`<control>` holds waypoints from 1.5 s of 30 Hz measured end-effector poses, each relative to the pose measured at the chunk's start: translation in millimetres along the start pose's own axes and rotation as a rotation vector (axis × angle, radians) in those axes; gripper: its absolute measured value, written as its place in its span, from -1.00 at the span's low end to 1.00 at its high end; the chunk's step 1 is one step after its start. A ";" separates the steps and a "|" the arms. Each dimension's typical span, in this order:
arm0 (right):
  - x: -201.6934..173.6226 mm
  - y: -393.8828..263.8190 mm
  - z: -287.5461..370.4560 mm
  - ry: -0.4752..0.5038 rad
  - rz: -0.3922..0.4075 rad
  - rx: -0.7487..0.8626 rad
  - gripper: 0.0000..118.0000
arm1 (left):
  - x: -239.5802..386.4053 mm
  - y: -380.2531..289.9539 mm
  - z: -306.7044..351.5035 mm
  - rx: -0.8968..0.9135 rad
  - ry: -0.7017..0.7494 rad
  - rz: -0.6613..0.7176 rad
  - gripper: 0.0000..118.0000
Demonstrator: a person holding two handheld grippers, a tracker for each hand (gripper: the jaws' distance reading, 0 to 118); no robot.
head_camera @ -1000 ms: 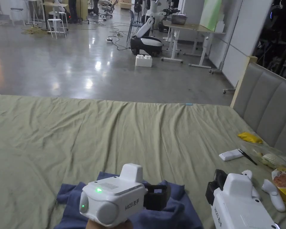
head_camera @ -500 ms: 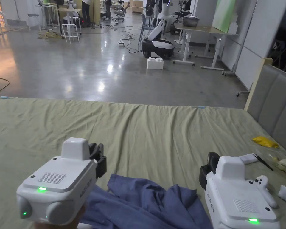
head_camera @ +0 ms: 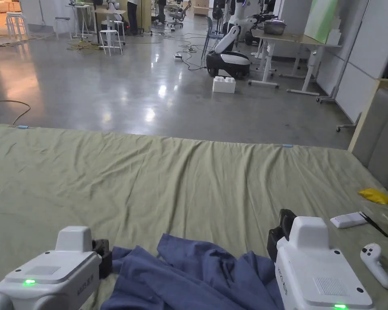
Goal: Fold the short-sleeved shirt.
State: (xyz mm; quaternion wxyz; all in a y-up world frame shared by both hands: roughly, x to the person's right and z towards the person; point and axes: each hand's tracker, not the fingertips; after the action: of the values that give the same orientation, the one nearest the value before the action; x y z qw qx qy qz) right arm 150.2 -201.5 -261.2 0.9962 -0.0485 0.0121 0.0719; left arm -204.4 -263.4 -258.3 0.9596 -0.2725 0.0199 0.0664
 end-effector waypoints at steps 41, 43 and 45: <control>100.7 -162.8 -69.7 0.079 0.006 -0.751 0.23 | -15.1 -74.7 -28.2 -0.327 0.017 -0.010 -0.89; 95.0 -179.2 -78.3 0.107 0.014 -0.803 0.25 | -18.5 -78.4 -30.8 -0.330 0.017 -0.004 -0.89; 87.3 -192.0 -85.4 0.123 0.012 -0.824 0.24 | -19.5 -83.2 -31.2 -0.335 0.021 0.001 -0.89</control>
State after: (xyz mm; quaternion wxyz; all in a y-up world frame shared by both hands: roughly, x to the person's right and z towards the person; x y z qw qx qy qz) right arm 262.8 -386.5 -330.6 0.8903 -0.4474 0.0418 0.0736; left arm -212.2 -352.2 -240.1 0.9004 -0.4295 0.0185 0.0665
